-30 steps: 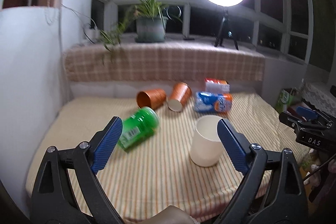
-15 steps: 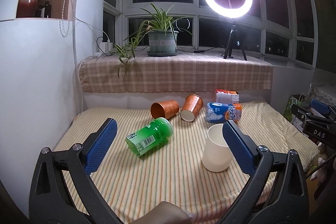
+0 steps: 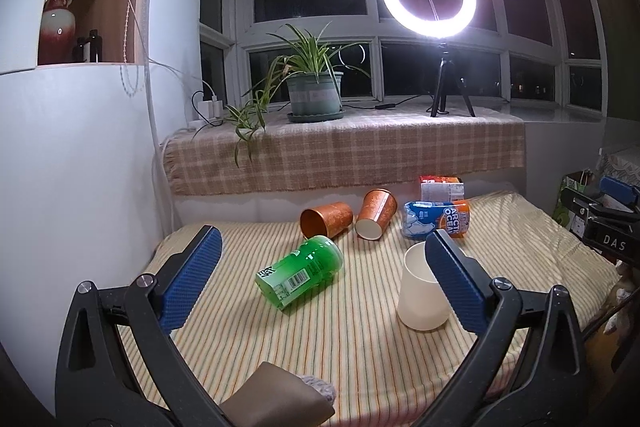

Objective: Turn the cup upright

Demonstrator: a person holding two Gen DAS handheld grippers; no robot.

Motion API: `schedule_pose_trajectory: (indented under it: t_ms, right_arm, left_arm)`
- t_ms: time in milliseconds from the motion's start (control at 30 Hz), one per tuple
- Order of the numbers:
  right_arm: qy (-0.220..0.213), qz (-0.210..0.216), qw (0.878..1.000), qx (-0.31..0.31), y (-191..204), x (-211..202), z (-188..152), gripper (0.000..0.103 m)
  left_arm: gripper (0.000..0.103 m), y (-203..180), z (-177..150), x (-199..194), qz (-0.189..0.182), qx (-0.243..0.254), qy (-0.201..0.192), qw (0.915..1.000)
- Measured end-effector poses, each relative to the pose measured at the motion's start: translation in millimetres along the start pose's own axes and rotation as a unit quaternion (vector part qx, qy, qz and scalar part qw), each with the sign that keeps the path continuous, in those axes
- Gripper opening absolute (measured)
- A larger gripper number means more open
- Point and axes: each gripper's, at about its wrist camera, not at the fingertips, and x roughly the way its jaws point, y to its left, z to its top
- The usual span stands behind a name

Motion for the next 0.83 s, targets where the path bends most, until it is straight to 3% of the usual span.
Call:
schedule_pose_trajectory:
  t_ms: [833]
  right_arm:
    - [0.018,-0.002,1.000,0.008,-6.6,10.1,-7.0,0.084]
  left_arm:
    - [0.103,2.3,-3.8,18.5,0.019,0.008,0.030,0.9993]
